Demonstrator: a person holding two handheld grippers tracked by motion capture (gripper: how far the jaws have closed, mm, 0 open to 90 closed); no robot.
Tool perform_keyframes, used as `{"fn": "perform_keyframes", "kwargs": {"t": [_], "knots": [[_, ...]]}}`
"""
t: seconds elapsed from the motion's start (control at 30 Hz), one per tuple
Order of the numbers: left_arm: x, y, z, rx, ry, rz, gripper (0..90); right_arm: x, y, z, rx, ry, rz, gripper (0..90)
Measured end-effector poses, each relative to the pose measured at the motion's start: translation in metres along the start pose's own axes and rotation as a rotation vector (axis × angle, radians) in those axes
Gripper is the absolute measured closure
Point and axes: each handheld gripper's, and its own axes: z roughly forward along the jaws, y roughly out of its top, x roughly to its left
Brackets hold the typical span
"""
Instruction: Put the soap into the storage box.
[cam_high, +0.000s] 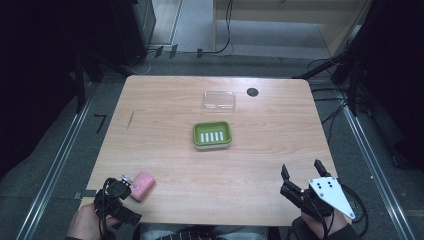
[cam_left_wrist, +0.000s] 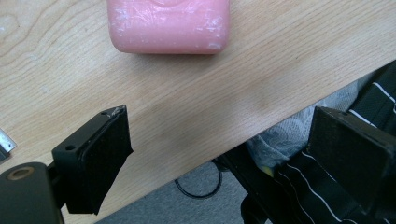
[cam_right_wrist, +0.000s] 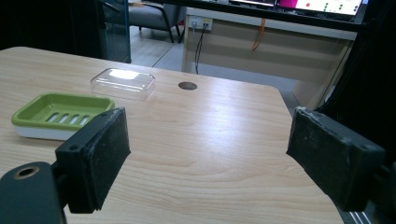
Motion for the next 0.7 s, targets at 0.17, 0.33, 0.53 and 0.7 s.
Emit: {"fn": "perform_keyframes", "kwargs": {"t": [0.17, 0.33, 0.53, 0.7], "knots": [[0.0001, 0.0, 0.0003, 0.003, 0.0, 0.002, 6.7, -0.0002, 0.0001, 0.0002, 0.0, -0.002, 0.005, 12.7], [0.0006, -0.0002, 0.0003, 0.011, 0.0, 0.004, 6.7, 0.0007, 0.0003, 0.0003, 0.0, 0.0, 0.002, 12.7], [0.0002, 0.001, 0.0015, 0.019, -0.002, 0.009, 6.7, 0.0004, 0.0002, 0.0002, 0.0, -0.001, 0.001, 12.7], [-0.0005, 0.0018, -0.0005, 0.01, -0.001, 0.018, 6.7, 0.0001, 0.0, -0.0002, -0.001, -0.002, 0.004, 12.7]]}}
